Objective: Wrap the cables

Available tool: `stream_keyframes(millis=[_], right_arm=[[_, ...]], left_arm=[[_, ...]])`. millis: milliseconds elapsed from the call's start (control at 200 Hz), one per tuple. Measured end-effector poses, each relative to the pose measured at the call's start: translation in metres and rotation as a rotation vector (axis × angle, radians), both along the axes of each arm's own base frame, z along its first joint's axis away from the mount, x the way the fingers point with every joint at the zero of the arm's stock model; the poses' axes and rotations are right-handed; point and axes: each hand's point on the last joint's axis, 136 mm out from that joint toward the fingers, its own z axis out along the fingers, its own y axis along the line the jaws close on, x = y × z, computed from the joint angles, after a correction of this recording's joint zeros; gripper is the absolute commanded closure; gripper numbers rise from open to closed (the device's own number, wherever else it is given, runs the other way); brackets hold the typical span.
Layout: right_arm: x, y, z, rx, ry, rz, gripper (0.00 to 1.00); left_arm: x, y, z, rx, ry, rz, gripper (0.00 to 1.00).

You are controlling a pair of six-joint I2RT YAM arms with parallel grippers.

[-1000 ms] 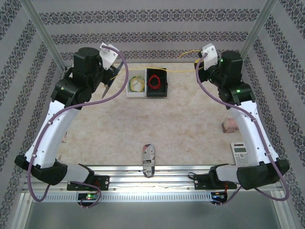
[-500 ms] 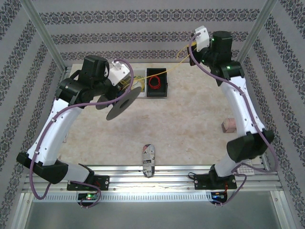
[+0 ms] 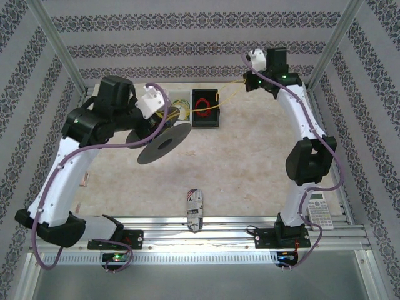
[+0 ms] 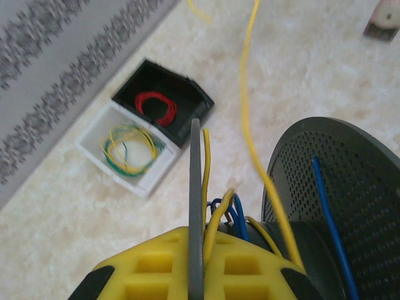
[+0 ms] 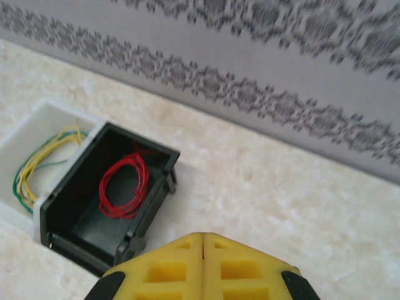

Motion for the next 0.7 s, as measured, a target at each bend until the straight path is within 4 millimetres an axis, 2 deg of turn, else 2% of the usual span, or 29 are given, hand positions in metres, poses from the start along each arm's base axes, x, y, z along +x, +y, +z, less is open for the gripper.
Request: stream_keyframes(millis=[140,255,395,510,635,699], right_arm=[[-0.022,0.007,-0.048,0.006,0.112,0.020,1.00],[-0.045,0.014,-0.065,0.025,0.164,0.041,1.00],[-0.072,0.026,-0.051,0.053,0.145,0.077,1.00],[-0.094,0.035,-0.028,0.080,0.096,0.108,1.00],[-0.113,0.036,-0.008,0.099,0.045,0.119,1.00],[-0.121,0.034,-0.001,0.106,0.026,0.119,0.87]], left_arm=[[-0.003,-0.002,0.046,-0.080,-0.125,-0.010,1.00],[0.003,-0.006,0.082,-0.154,-0.213,-0.003,1.00],[0.022,-0.016,0.098,-0.244,-0.239,0.029,1.00],[0.042,-0.025,0.096,-0.305,-0.218,0.061,1.00],[0.056,-0.030,0.091,-0.344,-0.188,0.093,1.00],[0.060,-0.030,0.090,-0.359,-0.180,0.109,1.00]])
